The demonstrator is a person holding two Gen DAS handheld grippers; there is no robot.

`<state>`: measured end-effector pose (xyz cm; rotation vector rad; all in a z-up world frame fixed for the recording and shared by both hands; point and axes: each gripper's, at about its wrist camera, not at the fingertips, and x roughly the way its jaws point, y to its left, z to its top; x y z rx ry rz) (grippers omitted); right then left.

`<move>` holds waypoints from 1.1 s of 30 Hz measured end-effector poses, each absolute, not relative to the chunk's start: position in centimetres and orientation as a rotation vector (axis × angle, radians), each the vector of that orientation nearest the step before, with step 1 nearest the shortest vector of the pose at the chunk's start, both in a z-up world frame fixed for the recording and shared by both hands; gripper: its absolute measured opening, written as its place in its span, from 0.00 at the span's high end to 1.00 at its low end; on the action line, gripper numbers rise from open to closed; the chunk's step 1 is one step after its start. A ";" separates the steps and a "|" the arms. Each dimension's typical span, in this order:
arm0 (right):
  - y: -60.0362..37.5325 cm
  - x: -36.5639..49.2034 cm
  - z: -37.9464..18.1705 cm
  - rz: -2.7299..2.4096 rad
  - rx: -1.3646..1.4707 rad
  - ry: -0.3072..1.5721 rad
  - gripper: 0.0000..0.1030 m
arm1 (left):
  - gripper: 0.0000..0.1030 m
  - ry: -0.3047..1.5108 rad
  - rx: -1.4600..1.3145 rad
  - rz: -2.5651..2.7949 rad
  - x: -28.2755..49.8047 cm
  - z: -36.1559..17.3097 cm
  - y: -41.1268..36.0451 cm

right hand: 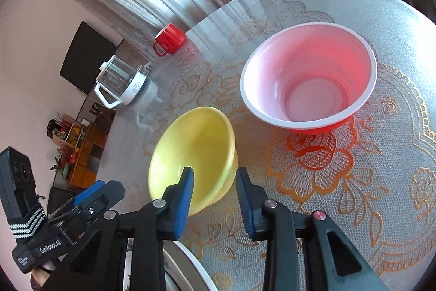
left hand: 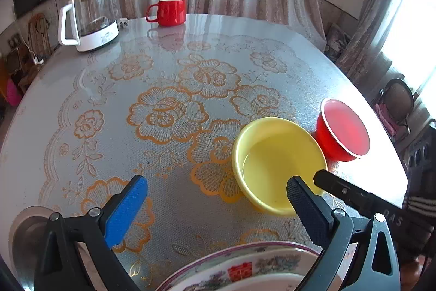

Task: Organize plates and bowls
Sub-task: 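Move both grippers to the yellow bowl and close on its rim, then lift the yellow bowl with both grippers and lower it into the steel bowl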

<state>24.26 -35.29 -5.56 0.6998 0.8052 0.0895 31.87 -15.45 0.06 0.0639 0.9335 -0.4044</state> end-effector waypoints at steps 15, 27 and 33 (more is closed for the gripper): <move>-35.2 25.0 -6.5 0.093 0.686 0.838 0.84 | 0.57 1.068 -0.081 -0.449 34.2 -1.8 -16.8; -35.0 24.5 -6.0 0.101 0.670 0.831 0.86 | 0.79 0.983 -0.036 -0.468 31.7 -0.3 -16.9; -34.2 23.7 -4.3 0.127 0.648 0.801 0.86 | 0.78 0.917 -0.043 -0.455 29.7 1.3 -15.4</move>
